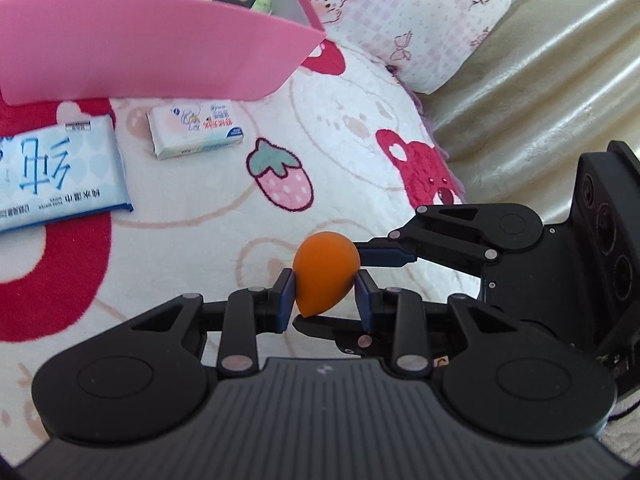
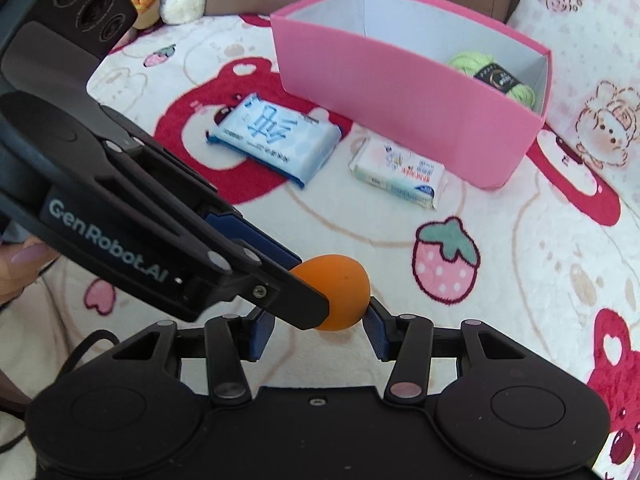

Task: Organize objects
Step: 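Lower the left gripper onto the orange egg-shaped sponge and close on it, then lift the sponge with the left gripper and carry it over the pink box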

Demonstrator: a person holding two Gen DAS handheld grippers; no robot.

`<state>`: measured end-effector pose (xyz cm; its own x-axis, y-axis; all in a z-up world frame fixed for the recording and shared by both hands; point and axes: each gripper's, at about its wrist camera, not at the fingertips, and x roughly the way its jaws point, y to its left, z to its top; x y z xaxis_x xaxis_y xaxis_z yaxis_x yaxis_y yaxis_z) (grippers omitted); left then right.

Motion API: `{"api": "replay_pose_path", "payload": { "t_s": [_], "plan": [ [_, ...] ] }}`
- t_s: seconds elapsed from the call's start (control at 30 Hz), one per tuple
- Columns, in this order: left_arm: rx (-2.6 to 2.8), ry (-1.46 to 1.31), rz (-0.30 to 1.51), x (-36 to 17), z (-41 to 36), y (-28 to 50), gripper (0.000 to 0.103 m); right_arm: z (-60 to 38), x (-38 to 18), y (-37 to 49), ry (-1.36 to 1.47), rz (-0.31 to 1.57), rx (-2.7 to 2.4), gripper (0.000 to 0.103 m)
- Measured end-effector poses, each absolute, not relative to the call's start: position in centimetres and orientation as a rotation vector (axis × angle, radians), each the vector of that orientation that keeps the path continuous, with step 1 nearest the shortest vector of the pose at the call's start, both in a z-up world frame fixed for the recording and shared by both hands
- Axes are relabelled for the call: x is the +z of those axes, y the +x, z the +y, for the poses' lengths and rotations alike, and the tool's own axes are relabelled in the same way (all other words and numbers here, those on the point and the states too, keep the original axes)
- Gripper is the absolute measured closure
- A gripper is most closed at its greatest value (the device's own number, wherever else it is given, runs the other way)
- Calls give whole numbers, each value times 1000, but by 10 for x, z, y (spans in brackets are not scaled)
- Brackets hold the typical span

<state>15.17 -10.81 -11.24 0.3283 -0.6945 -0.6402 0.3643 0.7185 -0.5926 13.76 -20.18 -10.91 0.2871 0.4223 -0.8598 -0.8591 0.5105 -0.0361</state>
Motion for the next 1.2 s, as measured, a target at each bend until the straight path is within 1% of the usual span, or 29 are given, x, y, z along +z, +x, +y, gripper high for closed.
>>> {"api": "replay_pose_path", "payload": {
  "t_s": [0.3,0.7,1.2],
  "plan": [
    [-737,-268,980,-81,-102,140,72,-196,-85,119,-531,862,894,49],
    [-735,-212,923,-50,-93,130,72,-191,-64,108,-471,804,865,49],
    [-673,-184,884,-13,-74,144,72,-170,-40,115,-407,743,861,49]
  ]
}}
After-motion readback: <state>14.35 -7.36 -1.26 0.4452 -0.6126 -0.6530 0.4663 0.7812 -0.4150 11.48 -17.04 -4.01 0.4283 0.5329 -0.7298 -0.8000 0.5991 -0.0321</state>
